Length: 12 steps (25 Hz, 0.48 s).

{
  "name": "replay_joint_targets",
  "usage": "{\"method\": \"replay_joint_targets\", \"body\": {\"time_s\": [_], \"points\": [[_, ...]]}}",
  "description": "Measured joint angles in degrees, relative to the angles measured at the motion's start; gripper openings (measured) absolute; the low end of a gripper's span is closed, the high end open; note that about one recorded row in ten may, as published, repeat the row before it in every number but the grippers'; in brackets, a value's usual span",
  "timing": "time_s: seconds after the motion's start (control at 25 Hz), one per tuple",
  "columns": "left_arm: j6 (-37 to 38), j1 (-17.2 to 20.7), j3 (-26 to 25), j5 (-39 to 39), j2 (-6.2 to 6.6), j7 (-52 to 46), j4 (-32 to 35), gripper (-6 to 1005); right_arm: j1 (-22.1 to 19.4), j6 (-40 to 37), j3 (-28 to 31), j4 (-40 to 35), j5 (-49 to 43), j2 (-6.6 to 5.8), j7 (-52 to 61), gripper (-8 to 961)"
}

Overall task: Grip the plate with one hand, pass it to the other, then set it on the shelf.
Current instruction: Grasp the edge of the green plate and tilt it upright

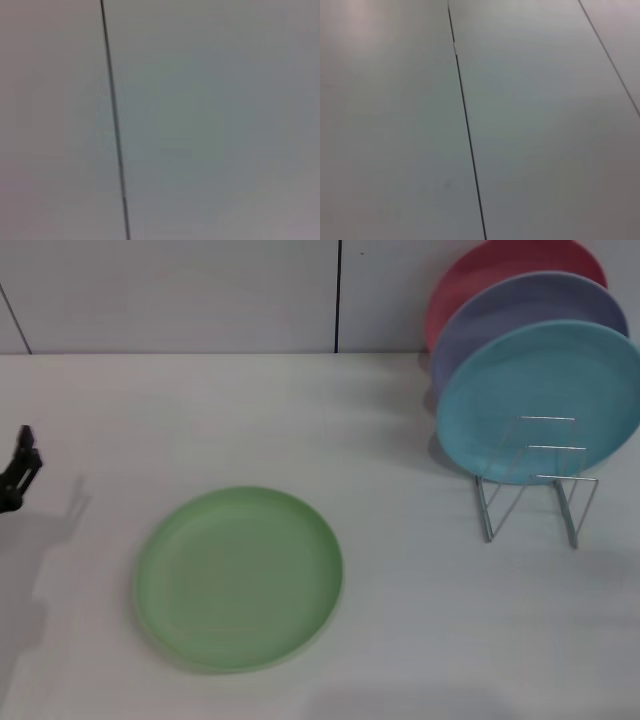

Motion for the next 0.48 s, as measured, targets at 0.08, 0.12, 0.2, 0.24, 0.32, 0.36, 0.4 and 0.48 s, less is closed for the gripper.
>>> {"method": "replay_joint_targets", "body": {"time_s": [0.08,0.12,0.2,0.24,0.32,0.36,0.4,0.48], "points": [[-13.09,2.13,-0.54,1.05,3.10,0.16,-11.87,864,-0.29,0.14,0.10,0.01,0.30,0.02,0.30,814],[-20.14,2.90,-1.37,1.59,4.40,0.15,-17.60,864,-0.40,0.18,0.12,0.01,0.39,0.03,0.48,814],[-32.94,3.63,-4.01,2.32,5.97,0.22,-26.38,863,-0.56,0.21,0.15,0.02,0.39,0.04,0.83,814],[-32.94,3.63,-4.01,2.32,5.97,0.22,-26.38,863,-0.61,0.22,0.16,0.02,0.37,0.05,0.94,814],[-56.79,3.75,-10.33,4.30,6.46,0.52,-38.80,863,-0.64,0.20,0.18,0.01,0.24,0.05,1.09,814],[-65.12,3.83,-12.37,5.01,5.64,1.33,-43.22,863,-0.64,0.17,0.17,0.01,0.16,0.06,1.14,814],[-65.12,3.83,-12.37,5.01,5.64,1.33,-43.22,863,-0.65,0.14,0.17,0.01,0.11,0.06,1.14,814],[-77.66,4.22,-16.51,5.37,3.20,4.31,-50.03,863,-0.66,0.01,0.17,0.00,0.07,0.06,1.14,814]]}}
